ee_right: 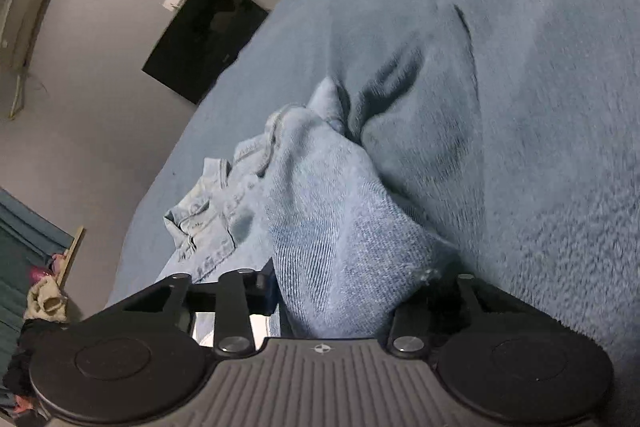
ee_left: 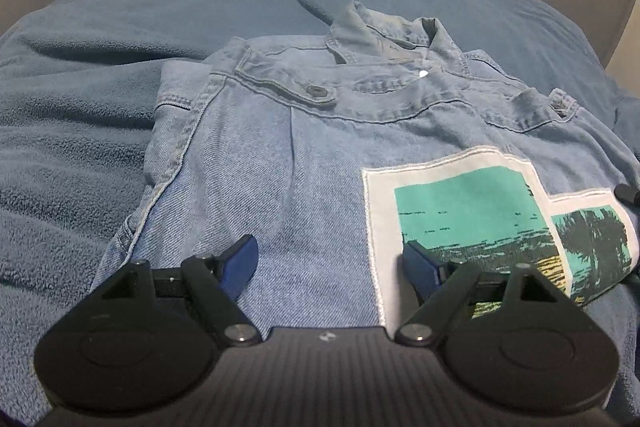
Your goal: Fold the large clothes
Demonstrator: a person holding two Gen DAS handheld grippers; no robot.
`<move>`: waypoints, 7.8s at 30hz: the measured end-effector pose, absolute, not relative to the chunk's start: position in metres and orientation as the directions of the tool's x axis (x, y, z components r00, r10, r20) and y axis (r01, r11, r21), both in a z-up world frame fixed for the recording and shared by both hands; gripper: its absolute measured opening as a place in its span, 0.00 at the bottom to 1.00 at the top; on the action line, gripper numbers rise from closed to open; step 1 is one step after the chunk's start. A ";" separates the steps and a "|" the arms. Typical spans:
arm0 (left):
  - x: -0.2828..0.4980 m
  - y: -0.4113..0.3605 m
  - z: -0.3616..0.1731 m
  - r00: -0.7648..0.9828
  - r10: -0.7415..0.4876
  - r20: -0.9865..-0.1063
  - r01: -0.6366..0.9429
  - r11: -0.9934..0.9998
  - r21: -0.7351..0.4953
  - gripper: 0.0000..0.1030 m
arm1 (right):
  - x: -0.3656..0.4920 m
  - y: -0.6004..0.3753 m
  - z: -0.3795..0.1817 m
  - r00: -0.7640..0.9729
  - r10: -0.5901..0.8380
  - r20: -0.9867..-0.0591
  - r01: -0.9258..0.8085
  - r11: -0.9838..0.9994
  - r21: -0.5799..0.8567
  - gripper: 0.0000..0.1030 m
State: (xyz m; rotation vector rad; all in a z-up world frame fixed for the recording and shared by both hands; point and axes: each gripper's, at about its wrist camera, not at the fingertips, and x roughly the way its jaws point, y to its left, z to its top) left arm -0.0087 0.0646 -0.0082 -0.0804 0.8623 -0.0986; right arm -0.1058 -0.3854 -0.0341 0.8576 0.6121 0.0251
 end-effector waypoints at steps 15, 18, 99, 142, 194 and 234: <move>-0.013 0.065 -0.004 0.665 -0.127 -0.736 0.051 0.991 -0.125 0.79 | -0.117 -0.382 -0.035 0.827 0.230 -0.513 0.262 0.649 0.714 0.63; -0.018 0.051 0.011 0.696 -0.106 -0.710 0.046 0.994 -0.103 0.81 | -0.134 -0.371 -0.034 0.819 0.280 -0.500 0.247 0.614 0.750 0.78; 0.096 0.199 0.007 0.604 -0.605 -0.520 0.026 0.667 -0.745 0.25 | -0.098 -0.083 0.041 0.712 0.570 -0.409 -0.617 0.787 0.022 0.25; 0.065 0.216 -0.005 0.743 -0.279 -0.609 -0.061 0.877 -0.476 0.60 | -0.078 -0.106 0.025 0.771 0.432 -0.468 -0.498 0.867 -0.019 0.50; -0.032 0.202 0.010 0.554 -0.446 -0.703 0.026 0.853 -0.521 0.56 | 0.117 -0.219 -0.038 0.513 0.738 -0.438 -0.282 0.627 0.726 0.94; -0.018 0.206 0.003 0.528 -0.478 -0.702 0.003 0.828 -0.561 0.56 | 0.232 -0.146 -0.083 0.437 0.862 -0.259 -0.396 0.443 0.804 0.54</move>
